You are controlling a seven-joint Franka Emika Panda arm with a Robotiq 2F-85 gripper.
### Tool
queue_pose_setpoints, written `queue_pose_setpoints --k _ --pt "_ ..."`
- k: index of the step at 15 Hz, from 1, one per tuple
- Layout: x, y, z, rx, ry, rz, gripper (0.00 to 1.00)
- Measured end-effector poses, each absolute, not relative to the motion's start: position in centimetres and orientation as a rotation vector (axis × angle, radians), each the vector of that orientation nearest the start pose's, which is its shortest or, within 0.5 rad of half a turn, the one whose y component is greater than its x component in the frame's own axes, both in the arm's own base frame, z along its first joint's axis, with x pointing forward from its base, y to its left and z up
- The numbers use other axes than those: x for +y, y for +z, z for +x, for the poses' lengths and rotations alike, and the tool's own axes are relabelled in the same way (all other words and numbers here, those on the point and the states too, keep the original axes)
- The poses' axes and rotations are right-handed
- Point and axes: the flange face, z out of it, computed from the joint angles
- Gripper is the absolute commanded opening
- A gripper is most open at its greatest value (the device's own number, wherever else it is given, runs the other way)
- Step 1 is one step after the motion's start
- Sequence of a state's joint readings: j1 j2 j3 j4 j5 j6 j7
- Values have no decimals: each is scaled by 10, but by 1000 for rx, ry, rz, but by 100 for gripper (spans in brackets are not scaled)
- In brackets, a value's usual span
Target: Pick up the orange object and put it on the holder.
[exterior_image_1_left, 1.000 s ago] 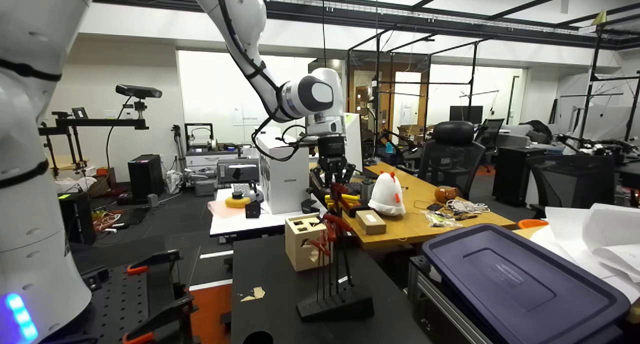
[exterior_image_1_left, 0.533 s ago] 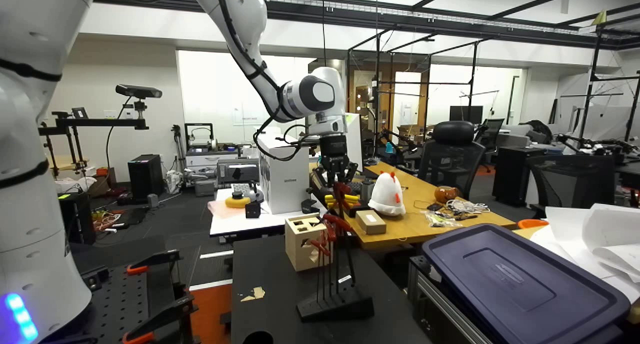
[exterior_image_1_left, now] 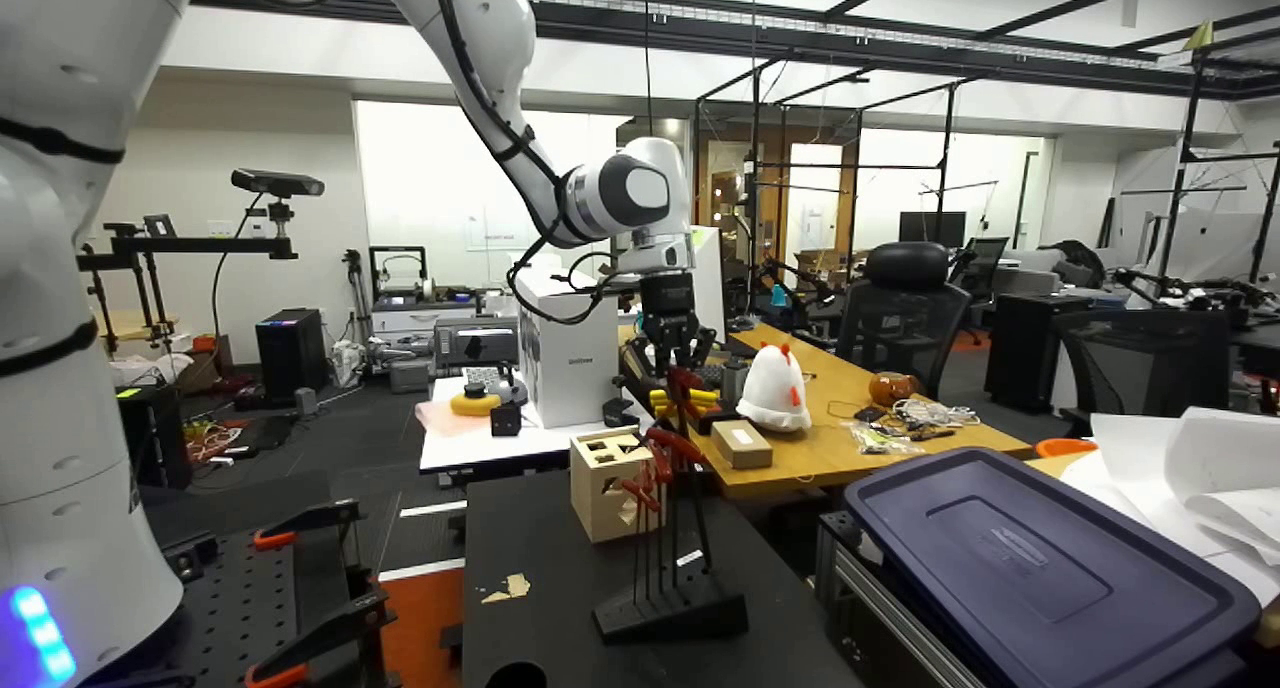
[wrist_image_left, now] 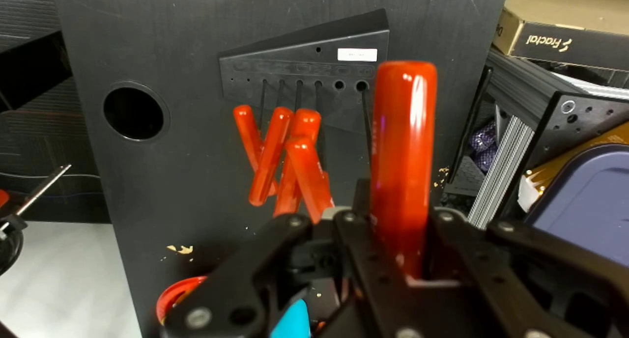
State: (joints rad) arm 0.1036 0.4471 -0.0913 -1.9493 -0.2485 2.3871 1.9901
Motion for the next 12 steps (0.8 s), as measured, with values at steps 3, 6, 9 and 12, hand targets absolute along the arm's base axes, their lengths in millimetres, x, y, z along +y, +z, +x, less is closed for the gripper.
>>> queue_pose_setpoints --k 3,6,9,12 --pt "7 244 619 2533 -275 -2041 5" --pt "8 243 620 2530 -276 -2041 5" --pt "8 243 620 2530 -275 -2041 5" --pt "8 243 620 2532 -271 -2034 5"
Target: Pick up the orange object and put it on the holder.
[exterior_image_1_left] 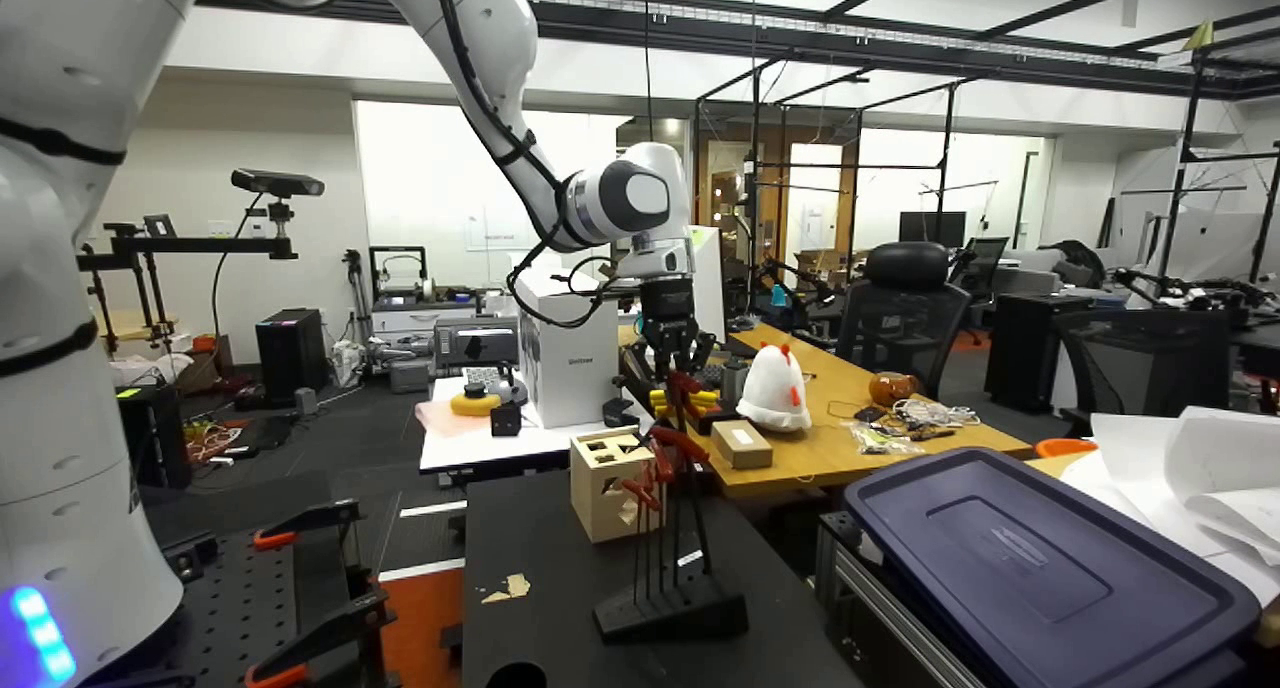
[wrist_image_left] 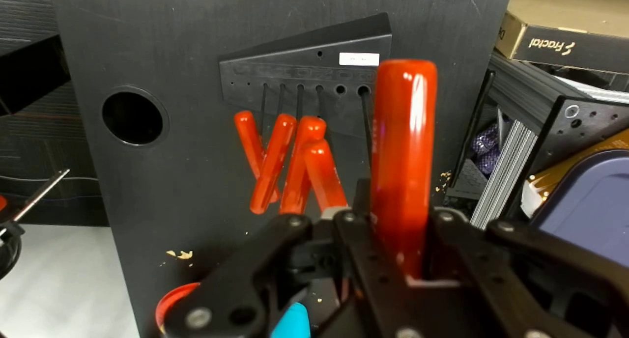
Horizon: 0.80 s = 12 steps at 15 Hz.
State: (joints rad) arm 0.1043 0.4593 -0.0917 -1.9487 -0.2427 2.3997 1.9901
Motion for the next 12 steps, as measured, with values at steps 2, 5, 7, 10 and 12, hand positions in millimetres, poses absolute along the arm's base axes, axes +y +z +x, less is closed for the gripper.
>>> queue_pose_setpoints --k 2,5,7,10,12 --pt "9 243 620 2535 -265 -2025 5" --pt "12 242 620 2537 -248 -2016 5" --pt "17 240 620 2533 -242 -2020 5" --pt "24 239 619 2522 -239 -2032 5" --pt "29 239 619 2513 -240 -2042 5"
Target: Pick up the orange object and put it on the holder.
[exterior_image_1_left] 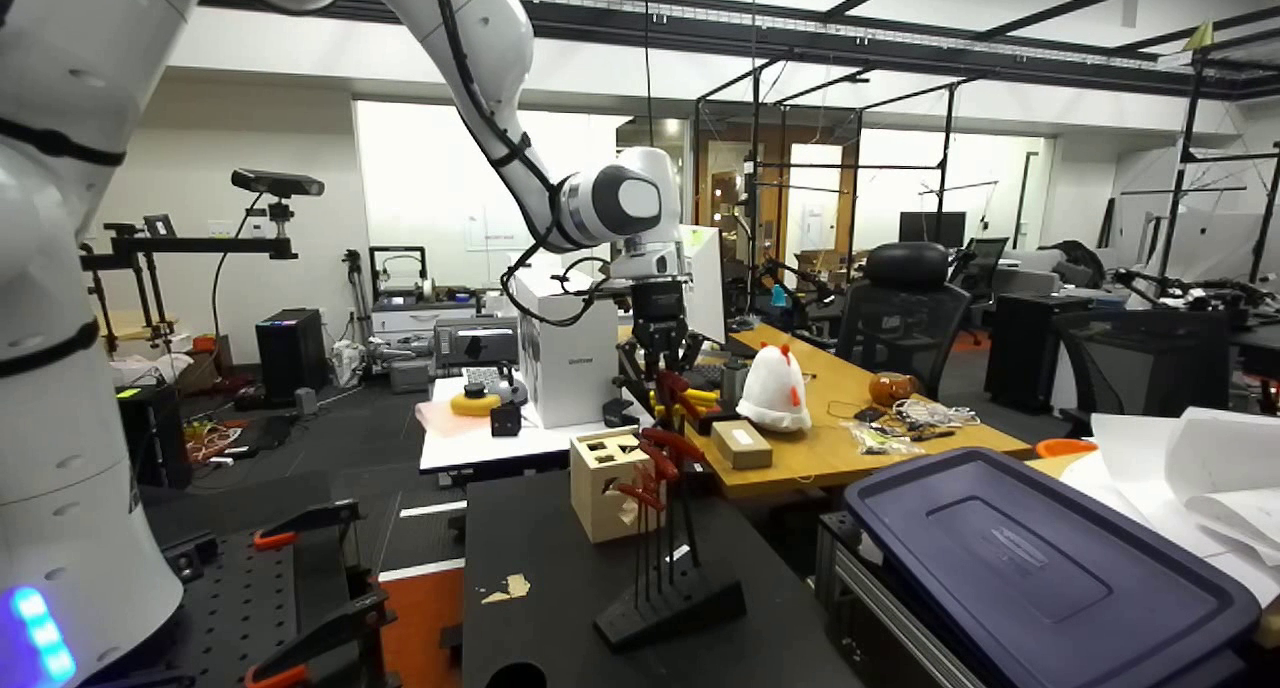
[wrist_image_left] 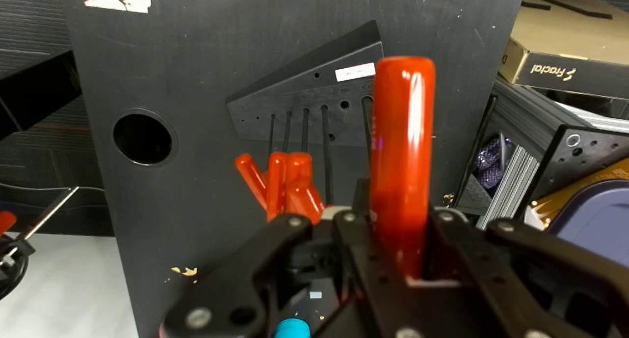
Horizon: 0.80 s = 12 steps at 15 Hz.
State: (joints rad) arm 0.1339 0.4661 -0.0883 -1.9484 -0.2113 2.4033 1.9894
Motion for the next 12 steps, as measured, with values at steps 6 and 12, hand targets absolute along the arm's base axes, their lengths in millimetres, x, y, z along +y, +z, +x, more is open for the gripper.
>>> queue_pose_setpoints --k 6,12 --pt "38 239 618 2498 -240 -2059 5" --pt "39 239 618 2498 -244 -2064 5"
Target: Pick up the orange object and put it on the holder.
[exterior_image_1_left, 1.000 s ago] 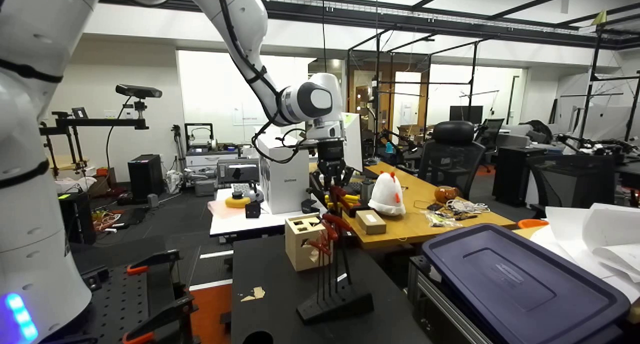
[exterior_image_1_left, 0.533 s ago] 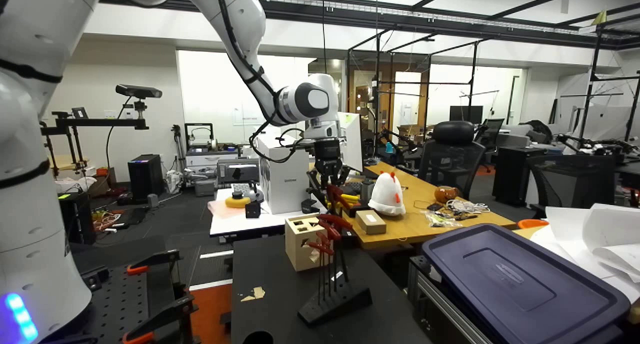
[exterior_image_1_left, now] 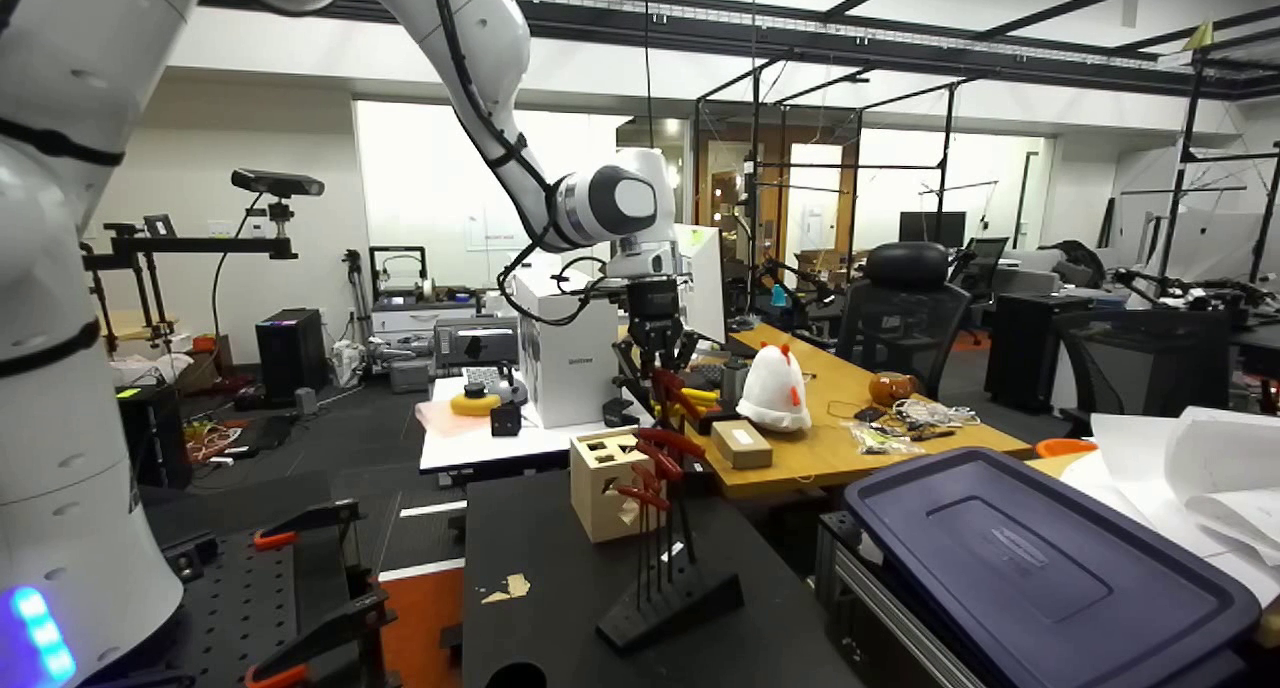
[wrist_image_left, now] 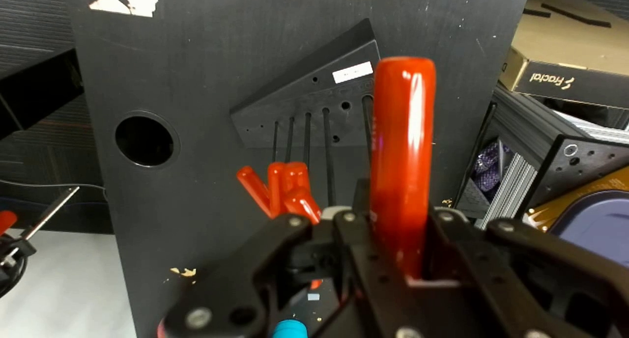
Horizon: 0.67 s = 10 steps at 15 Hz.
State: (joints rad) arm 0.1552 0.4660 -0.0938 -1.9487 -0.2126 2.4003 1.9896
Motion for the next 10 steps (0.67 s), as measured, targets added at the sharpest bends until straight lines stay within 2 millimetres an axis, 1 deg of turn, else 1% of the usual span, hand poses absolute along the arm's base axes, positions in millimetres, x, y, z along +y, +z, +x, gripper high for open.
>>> queue_pose_setpoints --k 3,6,10 --pt "36 238 617 2504 -245 -2057 5" --pt "30 233 614 2508 -246 -2039 5" --pt "14 234 599 2524 -234 -1932 5"
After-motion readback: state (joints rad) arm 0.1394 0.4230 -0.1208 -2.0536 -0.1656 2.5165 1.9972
